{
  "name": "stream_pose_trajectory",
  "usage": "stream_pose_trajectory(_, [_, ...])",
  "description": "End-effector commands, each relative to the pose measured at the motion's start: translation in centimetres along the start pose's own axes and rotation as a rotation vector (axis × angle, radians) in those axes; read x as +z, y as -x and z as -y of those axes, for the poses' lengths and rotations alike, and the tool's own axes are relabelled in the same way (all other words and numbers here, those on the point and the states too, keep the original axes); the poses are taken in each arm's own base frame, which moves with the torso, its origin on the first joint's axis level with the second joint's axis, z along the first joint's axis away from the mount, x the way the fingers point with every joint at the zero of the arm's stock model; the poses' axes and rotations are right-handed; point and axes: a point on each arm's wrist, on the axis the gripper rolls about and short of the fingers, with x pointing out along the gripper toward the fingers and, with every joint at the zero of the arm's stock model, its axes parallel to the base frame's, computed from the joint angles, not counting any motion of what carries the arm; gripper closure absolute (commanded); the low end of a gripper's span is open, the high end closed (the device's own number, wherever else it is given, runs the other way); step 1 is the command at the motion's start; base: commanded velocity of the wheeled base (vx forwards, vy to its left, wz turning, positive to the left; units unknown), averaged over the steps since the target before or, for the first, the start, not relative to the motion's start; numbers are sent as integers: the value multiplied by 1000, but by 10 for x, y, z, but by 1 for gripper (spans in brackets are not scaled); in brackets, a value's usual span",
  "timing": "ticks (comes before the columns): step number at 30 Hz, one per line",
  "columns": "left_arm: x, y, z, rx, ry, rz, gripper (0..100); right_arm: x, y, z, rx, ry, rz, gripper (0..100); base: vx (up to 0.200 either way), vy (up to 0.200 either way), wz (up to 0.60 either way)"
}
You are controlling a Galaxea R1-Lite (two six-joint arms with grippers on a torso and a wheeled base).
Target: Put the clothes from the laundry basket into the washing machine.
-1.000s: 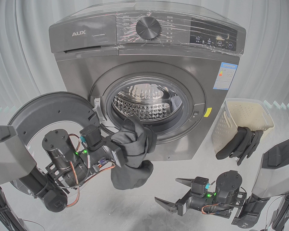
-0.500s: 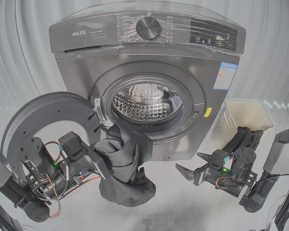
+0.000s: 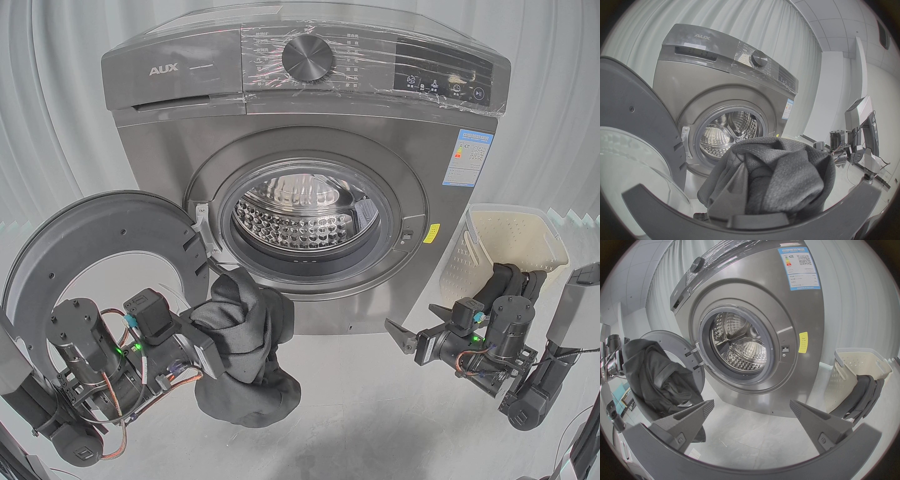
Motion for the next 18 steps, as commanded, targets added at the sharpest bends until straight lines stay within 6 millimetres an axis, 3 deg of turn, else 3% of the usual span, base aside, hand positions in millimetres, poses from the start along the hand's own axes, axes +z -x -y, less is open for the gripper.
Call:
stream_pose_trajectory(1, [-4, 2, 0, 4, 0, -19, 100, -1, 0, 4, -13, -2, -4, 0, 0, 0, 0])
stream_pose_trajectory(8, [-12, -5, 1, 6, -9, -45, 100, -1, 0, 2, -3, -1, -4, 0, 171, 0, 0])
stream_pose_trajectory(18, [-15, -6, 6, -21, -8, -59, 100, 0, 0, 0, 5, -2, -2, 0, 20, 0, 0])
